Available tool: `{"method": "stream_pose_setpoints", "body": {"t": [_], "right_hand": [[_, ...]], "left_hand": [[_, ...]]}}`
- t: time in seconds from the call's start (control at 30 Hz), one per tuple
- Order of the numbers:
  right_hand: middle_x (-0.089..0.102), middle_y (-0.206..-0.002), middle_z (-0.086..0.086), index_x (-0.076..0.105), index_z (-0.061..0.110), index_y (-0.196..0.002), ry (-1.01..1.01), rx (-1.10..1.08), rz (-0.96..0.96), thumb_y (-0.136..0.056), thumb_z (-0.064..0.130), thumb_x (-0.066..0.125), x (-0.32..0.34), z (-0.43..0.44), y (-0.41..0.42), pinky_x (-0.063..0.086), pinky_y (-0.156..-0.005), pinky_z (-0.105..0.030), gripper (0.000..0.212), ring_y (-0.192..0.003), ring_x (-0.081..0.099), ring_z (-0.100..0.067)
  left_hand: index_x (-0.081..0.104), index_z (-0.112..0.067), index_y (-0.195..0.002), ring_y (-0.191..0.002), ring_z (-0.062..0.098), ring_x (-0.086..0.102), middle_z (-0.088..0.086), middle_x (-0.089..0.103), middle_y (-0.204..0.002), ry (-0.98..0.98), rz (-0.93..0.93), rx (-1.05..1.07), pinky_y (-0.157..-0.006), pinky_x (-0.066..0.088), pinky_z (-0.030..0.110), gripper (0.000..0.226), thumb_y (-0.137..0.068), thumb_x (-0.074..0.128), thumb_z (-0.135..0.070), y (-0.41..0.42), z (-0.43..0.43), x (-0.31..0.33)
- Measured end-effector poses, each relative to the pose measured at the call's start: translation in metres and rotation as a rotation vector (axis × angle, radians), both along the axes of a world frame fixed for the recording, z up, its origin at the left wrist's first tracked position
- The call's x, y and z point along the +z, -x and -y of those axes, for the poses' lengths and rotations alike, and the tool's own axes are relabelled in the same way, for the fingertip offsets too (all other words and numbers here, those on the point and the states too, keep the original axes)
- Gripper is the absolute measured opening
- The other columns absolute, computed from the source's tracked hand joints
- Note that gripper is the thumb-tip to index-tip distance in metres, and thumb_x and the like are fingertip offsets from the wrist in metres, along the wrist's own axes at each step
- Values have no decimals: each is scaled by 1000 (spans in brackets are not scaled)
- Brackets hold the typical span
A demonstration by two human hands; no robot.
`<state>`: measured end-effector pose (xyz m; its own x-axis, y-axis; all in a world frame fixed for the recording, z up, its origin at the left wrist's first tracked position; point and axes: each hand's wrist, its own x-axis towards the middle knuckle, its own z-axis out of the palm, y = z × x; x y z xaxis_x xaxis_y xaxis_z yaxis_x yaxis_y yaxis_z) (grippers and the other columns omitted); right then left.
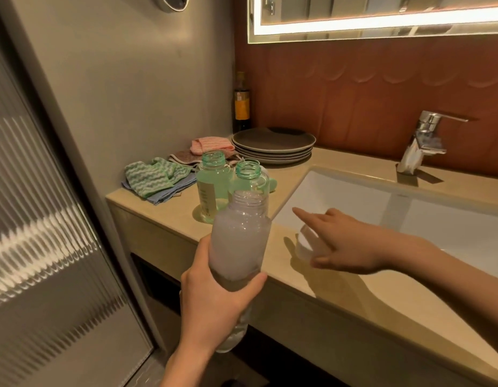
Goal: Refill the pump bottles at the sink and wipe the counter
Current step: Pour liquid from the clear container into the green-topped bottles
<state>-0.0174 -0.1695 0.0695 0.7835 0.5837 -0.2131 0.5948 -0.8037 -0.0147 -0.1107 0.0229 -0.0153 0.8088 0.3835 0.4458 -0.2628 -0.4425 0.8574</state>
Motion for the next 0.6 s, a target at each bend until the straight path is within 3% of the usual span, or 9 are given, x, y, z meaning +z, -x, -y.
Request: {"method": "stream_pose_setpoints", "body": {"t": [0.13, 0.33, 0.43, 0.6], "right_hand": [[27, -151, 0, -14, 30, -148, -63, 10, -28, -92, 42, 53, -14, 6, -1, 30, -104, -27, 88, -126, 31, -16], [10, -158, 7, -7, 31, -149, -139, 19, -58, -85, 60, 49, -21, 3, -7, 21, -113, -32, 89, -139, 17, -16], [15, -157, 5, 3, 29, -150, -413, -49, -66, -77, 61, 55, -12, -12, -15, 22, -112, -32, 95, -140, 23, -16], [32, -151, 2, 18, 28, -147, -859, -128, -136, -73, 43, 75, -4, -50, -34, 35, -99, -27, 94, -131, 39, -15]], "left_hand": [[53, -35, -102, -85, 0, 60, -24, 61, -94, 31, 7, 18, -60, 47, 10, 64, -45, 76, -54, 1, -5, -1], [52, -38, -98, -85, 0, 60, -24, 61, -94, 55, 23, 32, -60, 49, 12, 59, -45, 76, -52, -1, -14, 0], [52, -37, -98, -87, -4, 59, -23, 61, -94, 61, 32, 43, -60, 45, 7, 60, -44, 75, -52, -3, -19, 3], [54, -28, -108, -90, -4, 58, -15, 62, -100, -10, 50, 77, -62, 43, 5, 71, -45, 74, -55, -9, -29, 12]]}}
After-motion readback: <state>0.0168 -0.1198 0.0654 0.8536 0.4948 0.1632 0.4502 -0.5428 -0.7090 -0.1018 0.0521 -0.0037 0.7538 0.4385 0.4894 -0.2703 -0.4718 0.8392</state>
